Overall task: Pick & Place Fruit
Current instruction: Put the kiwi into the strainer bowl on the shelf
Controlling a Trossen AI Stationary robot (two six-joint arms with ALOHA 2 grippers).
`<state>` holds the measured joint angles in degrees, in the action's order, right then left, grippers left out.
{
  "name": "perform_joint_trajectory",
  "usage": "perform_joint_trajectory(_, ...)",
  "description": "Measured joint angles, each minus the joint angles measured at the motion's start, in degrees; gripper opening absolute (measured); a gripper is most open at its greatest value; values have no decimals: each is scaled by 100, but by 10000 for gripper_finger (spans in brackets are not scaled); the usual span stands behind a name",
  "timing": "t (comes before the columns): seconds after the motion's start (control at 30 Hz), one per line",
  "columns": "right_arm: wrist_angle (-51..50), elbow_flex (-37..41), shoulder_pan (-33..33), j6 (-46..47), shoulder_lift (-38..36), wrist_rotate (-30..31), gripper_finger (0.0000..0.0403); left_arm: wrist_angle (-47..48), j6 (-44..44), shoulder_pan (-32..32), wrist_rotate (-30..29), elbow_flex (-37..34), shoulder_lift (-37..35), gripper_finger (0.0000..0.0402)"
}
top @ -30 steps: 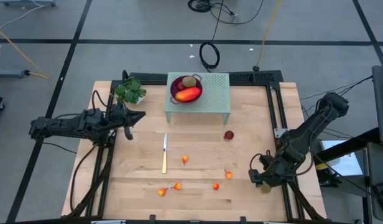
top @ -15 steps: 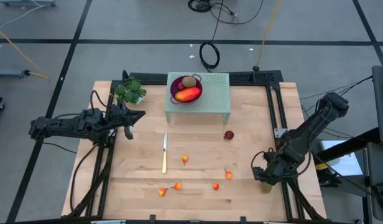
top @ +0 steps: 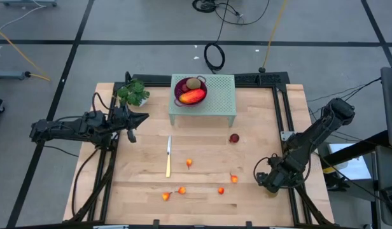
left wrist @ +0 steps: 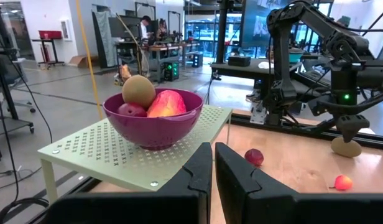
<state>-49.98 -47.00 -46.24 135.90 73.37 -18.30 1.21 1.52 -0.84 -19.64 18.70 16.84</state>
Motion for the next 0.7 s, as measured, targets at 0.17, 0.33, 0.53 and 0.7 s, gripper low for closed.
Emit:
perform_joint_trajectory(0.17, 40, 0, 0, -7, 204, -157, 309, -25, 0, 0, 0, 0, 1, 19)
perform_joint_trajectory(0.33, 188, -2, -7, -26, 424, -300, 309, -102, -35, 0, 0, 0, 1, 19)
perform_joint_trajectory(0.53, 396, -2, -4, -127, 710, -290, 309, -141, -35, 0, 0, 0, 1, 19)
perform_joint_trajectory(0.7, 389, -2, -2, -157, 948, -287, 309, -144, -33, 1, 0, 0, 1, 19)
